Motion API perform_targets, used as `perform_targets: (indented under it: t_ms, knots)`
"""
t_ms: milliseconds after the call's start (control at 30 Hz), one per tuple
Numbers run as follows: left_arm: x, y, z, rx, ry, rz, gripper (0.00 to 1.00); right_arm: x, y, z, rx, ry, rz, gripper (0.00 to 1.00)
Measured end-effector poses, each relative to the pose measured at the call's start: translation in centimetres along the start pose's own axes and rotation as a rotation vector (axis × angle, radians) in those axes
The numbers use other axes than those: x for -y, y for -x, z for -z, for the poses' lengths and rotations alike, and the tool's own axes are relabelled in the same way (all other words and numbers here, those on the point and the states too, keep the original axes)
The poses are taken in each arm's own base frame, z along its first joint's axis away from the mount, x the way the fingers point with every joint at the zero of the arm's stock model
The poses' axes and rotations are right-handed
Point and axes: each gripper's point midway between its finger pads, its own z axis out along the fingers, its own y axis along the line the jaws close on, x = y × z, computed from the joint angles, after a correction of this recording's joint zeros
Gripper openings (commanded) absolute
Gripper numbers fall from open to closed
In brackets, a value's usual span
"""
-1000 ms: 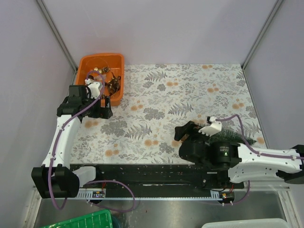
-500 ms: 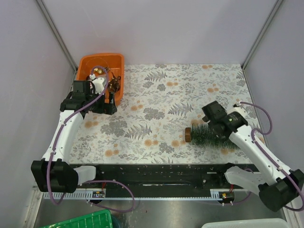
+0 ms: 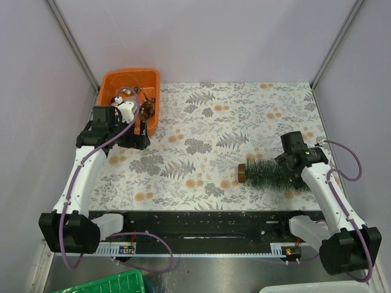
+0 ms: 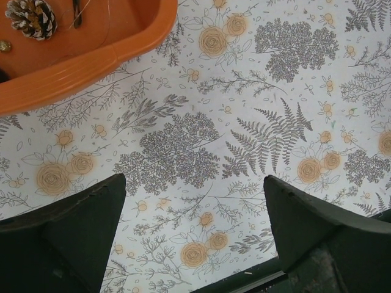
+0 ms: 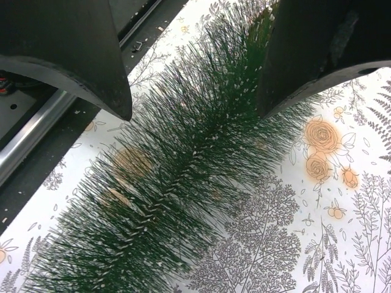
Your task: Decorate the small christmas tree
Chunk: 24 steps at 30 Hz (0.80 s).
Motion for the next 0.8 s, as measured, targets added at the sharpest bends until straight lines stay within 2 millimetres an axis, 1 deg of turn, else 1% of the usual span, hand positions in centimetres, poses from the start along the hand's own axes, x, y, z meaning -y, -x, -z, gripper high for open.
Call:
perform_targets:
  t_ms: [100, 133, 200, 267, 333, 400, 433, 533, 600, 800]
  knots:
    - [0.0, -0.5, -0.2, -0.013, -0.001, 0.004, 0.99, -0.3, -0.1, -0.6, 0.003, 0.006, 0.009, 0.79]
    - [0.0, -0.6, -0.2, -0.016, -0.001, 0.005, 0.99, -0.4, -0.3, -0.9, 0.002, 0.002, 0.013, 0.75]
    - [0.0, -0.7, -0.3, -0.017, -0.001, 0.005, 0.99, -0.6, -0.6, -1.8, -0.001, -0.008, 0.024, 0.63]
    - [-0.1, -0.8, -0.3, -0.019, -0.001, 0.003, 0.99, -0.7, -1.0, -2.6, -0.005, -0.019, 0.034, 0.42]
    - [-0.1, -0.8, -0.3, -0.017, -0.001, 0.0, 0.99, -1.0, -1.2, -3.3, -0.007, -0.024, 0.042, 0.26]
    - [0.0, -0.9, -0.2, -0.016, -0.001, -0.002, 0.99, -1.5, -1.2, -3.6, -0.005, -0.013, 0.044, 0.15]
    - [0.0, -0.9, -0.2, -0.016, -0.001, -0.002, 0.99, -1.7, -1.1, -3.5, -0.003, -0.004, 0.046, 0.11]
    - [0.0, -1.0, -0.1, -0.013, 0.0, -0.003, 0.99, -2.6, -0.7, -3.0, 0.006, 0.055, 0.042, 0.03]
    - [0.0, -0.9, -0.1, -0.009, 0.0, -0.004, 0.99, -3.4, -0.3, -2.0, 0.014, 0.123, 0.035, 0.01]
    - [0.0, -0.9, 0.0, -0.008, 0.002, -0.004, 0.99, -7.4, 1.5, 3.1, 0.052, 0.456, 0.018, 0.0]
